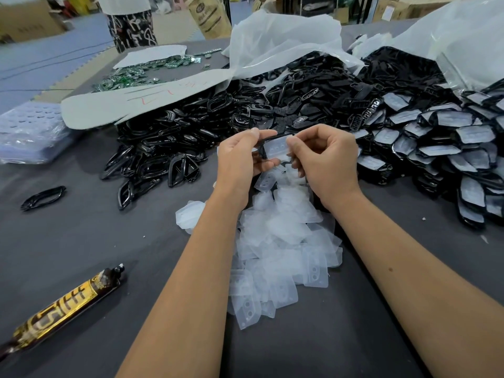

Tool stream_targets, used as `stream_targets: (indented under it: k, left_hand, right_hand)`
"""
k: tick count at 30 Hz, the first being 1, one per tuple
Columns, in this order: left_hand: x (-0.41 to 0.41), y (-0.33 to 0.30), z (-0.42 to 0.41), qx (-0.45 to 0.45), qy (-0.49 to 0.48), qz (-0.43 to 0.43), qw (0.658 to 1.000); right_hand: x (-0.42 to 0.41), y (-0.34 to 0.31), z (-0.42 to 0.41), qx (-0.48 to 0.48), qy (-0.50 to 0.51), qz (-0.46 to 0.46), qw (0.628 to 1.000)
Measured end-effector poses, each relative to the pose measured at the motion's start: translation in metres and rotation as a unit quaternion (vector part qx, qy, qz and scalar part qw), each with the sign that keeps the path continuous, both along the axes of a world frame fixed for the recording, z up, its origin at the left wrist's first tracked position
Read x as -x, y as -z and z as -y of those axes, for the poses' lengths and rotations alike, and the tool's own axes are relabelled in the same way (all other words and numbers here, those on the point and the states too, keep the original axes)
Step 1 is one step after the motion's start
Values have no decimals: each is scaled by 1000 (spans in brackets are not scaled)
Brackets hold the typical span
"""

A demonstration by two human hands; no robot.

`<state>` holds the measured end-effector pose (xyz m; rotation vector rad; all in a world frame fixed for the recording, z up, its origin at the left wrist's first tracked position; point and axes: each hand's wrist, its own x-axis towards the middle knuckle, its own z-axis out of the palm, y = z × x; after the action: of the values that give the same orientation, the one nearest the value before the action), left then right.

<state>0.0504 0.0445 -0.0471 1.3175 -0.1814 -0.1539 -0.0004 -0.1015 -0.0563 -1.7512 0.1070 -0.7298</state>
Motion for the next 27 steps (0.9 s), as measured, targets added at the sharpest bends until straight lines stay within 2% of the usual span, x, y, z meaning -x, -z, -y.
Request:
stream_targets:
  k: [5, 12, 16, 20, 27]
  left_hand:
    - [1, -1, 1, 12, 17, 6, 1000]
    - [2, -1, 3, 2, 19, 6, 1000]
    - [2, -1, 5, -2, 8, 5, 1000]
    - [1, -1, 3, 8, 11, -3, 1000]
    - [5, -1, 3, -38, 16, 47, 998]
  right_hand:
    - [2, -3, -3, 49, 63, 4, 997]
    - [5, -8, -7, 90, 99, 36, 990]
    - [8, -11, -10, 112, 87, 67, 988]
    - [7, -11, -10, 112, 92, 59, 988]
    - [6, -10, -10, 130, 116, 44, 984]
